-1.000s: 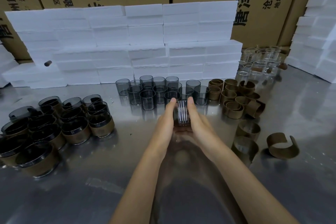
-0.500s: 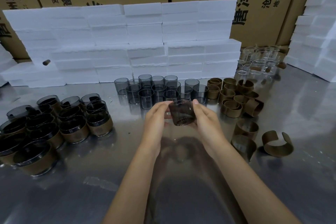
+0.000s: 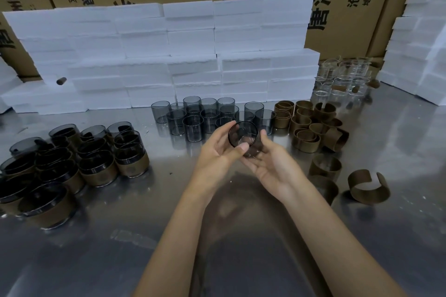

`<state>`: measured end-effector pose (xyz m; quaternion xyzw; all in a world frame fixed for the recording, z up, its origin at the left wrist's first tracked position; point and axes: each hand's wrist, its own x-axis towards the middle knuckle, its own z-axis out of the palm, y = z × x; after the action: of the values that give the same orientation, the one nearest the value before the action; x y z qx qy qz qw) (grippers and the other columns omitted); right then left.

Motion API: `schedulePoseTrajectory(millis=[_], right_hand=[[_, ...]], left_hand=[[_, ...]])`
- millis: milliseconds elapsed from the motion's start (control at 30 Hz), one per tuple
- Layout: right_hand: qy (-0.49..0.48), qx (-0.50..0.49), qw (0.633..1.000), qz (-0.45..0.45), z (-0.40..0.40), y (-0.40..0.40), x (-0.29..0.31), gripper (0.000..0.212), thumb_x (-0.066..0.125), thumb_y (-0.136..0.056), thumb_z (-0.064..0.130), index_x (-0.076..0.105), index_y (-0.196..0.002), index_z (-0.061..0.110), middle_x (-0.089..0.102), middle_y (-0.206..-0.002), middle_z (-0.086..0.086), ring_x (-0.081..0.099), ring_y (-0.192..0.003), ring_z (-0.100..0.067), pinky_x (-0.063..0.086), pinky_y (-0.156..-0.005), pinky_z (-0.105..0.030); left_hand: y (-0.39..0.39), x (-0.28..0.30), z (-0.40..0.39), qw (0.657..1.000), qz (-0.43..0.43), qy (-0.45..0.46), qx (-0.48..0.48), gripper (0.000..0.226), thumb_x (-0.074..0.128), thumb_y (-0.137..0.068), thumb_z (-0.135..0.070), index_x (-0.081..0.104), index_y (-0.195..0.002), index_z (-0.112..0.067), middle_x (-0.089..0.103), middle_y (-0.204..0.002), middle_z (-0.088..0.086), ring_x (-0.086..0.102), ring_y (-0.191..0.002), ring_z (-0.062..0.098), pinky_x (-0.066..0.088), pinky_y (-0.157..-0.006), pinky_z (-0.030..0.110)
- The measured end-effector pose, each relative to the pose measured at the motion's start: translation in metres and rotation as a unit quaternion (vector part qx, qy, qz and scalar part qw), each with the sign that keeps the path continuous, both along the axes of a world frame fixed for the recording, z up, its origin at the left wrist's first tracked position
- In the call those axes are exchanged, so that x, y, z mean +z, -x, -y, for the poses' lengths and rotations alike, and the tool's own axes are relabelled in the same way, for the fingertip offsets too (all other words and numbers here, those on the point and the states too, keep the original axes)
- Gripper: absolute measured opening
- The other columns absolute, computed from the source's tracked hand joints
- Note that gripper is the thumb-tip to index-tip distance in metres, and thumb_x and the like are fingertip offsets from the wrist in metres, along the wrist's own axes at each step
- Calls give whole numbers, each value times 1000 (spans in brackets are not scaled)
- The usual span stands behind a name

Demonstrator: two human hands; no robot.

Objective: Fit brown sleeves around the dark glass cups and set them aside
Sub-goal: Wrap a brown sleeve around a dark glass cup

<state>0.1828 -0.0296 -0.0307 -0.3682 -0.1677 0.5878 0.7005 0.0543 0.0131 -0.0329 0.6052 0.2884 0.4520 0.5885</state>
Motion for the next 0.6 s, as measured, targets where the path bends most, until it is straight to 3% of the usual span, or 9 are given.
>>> schedulePoseTrajectory(millis=[100, 267, 433, 600], right_hand=[[10, 19, 1000, -2, 2, 2, 0, 29, 53, -106, 25, 66, -106, -1, 77, -94, -20, 75, -91, -30, 60, -83, -39], [6, 81, 996, 28, 5, 10, -1, 33, 49, -106, 22, 65, -119, -4, 72, -109, -25, 71, -104, -34, 56, -96, -44], [-5, 63, 998, 0, 6, 5, 2, 29, 52, -105, 23, 66, -109, -3, 76, -100, -23, 76, -97, -32, 57, -93, -43], [-25, 27, 998, -48, 4, 0, 3, 30, 51, -105, 21, 64, -109, -6, 75, -102, -25, 75, -100, -35, 55, -96, -45]], left_hand=[[-4, -2, 0, 998, -10, -23, 56, 50, 84, -78, 0, 61, -121, -14, 71, -114, -3, 68, -100, -3, 50, -85, 13], [-3, 1, 0, 987, 13, -47, 154, 39, 89, -69, -33, 58, -89, -19, 64, -84, -8, 61, -78, 0, 48, -73, 13], [0, 3, 1, 985, 44, -62, 157, 3, 71, -95, -13, 71, -96, -10, 75, -93, -3, 68, -87, 0, 49, -78, 12], [-3, 1, -1, 996, 23, -30, 82, 36, 58, -100, 0, 70, -118, -29, 75, -107, -19, 67, -106, -9, 48, -89, 9]])
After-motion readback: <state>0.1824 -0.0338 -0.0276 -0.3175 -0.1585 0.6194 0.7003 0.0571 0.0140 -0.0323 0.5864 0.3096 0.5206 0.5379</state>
